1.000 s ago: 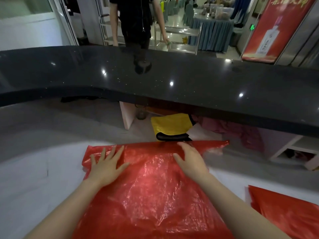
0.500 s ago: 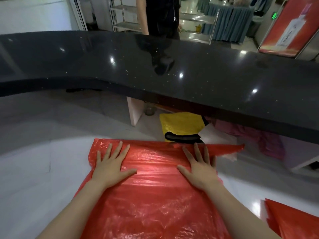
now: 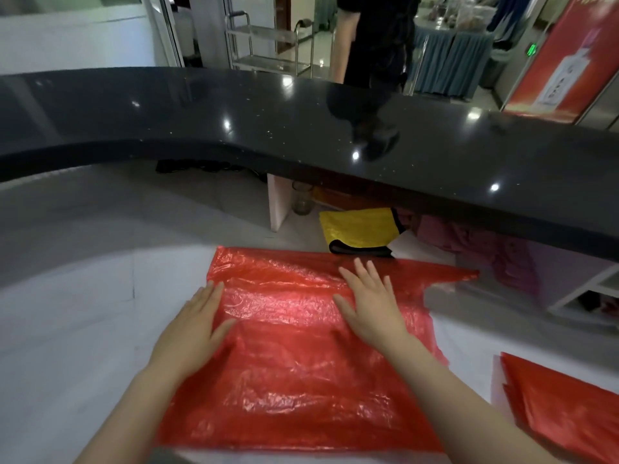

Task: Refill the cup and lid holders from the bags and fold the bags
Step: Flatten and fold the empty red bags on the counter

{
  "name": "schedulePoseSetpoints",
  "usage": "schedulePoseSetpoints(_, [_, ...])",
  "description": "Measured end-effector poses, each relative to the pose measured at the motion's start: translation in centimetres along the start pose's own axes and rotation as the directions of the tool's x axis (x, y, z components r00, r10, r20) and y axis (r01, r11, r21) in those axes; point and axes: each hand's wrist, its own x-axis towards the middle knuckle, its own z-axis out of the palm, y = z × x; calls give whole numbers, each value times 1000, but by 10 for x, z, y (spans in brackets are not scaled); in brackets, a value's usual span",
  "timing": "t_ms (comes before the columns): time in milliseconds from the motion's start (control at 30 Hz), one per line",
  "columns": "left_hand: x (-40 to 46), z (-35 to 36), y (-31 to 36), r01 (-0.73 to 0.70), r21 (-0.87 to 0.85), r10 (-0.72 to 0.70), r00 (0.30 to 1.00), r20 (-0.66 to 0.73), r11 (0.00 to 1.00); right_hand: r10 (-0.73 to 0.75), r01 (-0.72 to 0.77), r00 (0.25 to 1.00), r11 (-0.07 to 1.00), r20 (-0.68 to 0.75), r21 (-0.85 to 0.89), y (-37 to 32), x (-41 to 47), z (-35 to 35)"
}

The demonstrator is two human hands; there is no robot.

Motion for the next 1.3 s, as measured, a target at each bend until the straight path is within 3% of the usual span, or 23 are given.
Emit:
schedulePoseSetpoints(200, [-44, -2, -19, 111, -239, -129, 990, -64, 965, -46, 38, 996, 995, 81, 96, -30, -30, 9])
schedulePoseSetpoints(333, [-65, 13, -27, 1, -128, 9, 997, 73, 992, -5, -10, 983, 997, 185, 80, -39, -48, 27])
schedulePoseSetpoints(467, [-74, 33, -33, 10, 108, -24, 991, 129, 994, 92, -78, 948, 995, 304, -57, -37, -64, 52])
schedulePoseSetpoints(767, [-80, 30, -31, -9, 187, -21, 988, 155, 982, 193, -176, 949, 980, 251, -89, -41, -70, 45])
schedulePoseSetpoints(900, [-84, 33, -33, -14, 185, -10, 992, 129, 983, 17, -17, 1000, 998, -9, -53, -85, -54, 35])
schedulePoseSetpoints(1067, [-83, 33, -36, -29, 175, 6, 992, 127, 984, -217, 218, 976, 972, -18, 85, -140, -5, 30])
schedulePoseSetpoints(1300, [-85, 34, -36, -30, 171, 12, 994, 108, 985, -198, 205, 979, 959, -58, 197, -162, 51, 37])
